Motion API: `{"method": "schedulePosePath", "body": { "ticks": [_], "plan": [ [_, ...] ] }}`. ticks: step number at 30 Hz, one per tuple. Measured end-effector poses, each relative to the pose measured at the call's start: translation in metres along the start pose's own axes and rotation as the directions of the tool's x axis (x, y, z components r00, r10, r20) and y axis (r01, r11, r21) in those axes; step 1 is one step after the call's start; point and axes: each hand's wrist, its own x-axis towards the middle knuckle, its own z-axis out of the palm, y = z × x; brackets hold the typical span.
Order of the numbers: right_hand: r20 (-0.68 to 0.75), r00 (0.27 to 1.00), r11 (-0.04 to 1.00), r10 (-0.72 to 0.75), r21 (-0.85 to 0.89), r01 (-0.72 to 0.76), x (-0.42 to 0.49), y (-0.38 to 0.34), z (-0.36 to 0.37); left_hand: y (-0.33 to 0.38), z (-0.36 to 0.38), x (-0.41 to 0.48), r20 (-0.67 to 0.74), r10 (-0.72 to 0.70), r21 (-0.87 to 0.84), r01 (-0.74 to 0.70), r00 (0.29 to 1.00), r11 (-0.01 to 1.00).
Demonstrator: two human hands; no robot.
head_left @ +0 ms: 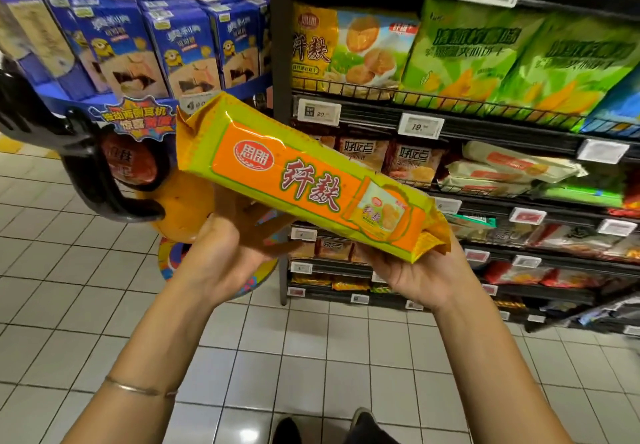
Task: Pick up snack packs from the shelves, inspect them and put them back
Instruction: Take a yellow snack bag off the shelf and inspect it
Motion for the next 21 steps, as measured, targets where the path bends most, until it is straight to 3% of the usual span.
{"method": "schedulePosePath", "body": {
  "ticks": [2, 4, 6, 9, 10, 12, 14, 16, 21],
  "plan": [
    [-0.003, 0.999, 0.999, -0.044, 0.004, 0.044, -0.002, -0.009, 0.001, 0.009, -0.004, 0.000, 0.011, 0.039, -0.006, -0.039, 0.999, 0.999],
    [-0.087, 0.988, 0.992, -0.126, -0.037, 0.123, -0.002, -0.022, 0.001, 0.022, -0.008, -0.004, 0.150, 0.052, -0.107, -0.036, 0.987, 0.994],
    [-0.139, 0.969, 0.977, -0.205, -0.097, 0.192, -0.001, -0.041, 0.004, 0.040, -0.004, -0.009, 0.288, 0.039, -0.219, 0.026, 0.957, 0.975],
    [-0.131, 0.943, 0.935, -0.307, -0.224, 0.274, -0.002, -0.077, 0.018, 0.065, 0.017, -0.008, 0.503, -0.017, -0.230, 0.152, 0.864, 0.961],
    [-0.134, 0.929, 0.917, -0.346, -0.257, 0.304, -0.002, -0.091, 0.025, 0.075, 0.027, -0.006, 0.515, -0.018, -0.227, 0.157, 0.857, 0.961],
    [-0.100, 0.904, 0.885, -0.416, -0.274, 0.377, -0.004, -0.121, 0.043, 0.095, 0.052, 0.001, 0.516, 0.015, -0.090, 0.037, 0.857, 0.995],
    [-0.029, 0.887, 0.859, -0.462, -0.264, 0.439, -0.008, -0.147, 0.066, 0.118, 0.083, 0.007, 0.409, 0.070, 0.007, -0.080, 0.910, 0.997],
    [0.046, 0.867, 0.838, -0.496, -0.235, 0.492, -0.014, -0.168, 0.085, 0.138, 0.110, 0.009, 0.350, 0.142, -0.017, -0.145, 0.926, 0.989],
    [0.189, 0.830, 0.807, -0.524, -0.201, 0.555, -0.031, -0.195, 0.105, 0.179, 0.153, 0.005, 0.363, 0.261, -0.031, -0.268, 0.894, 0.963]
  ]
}}
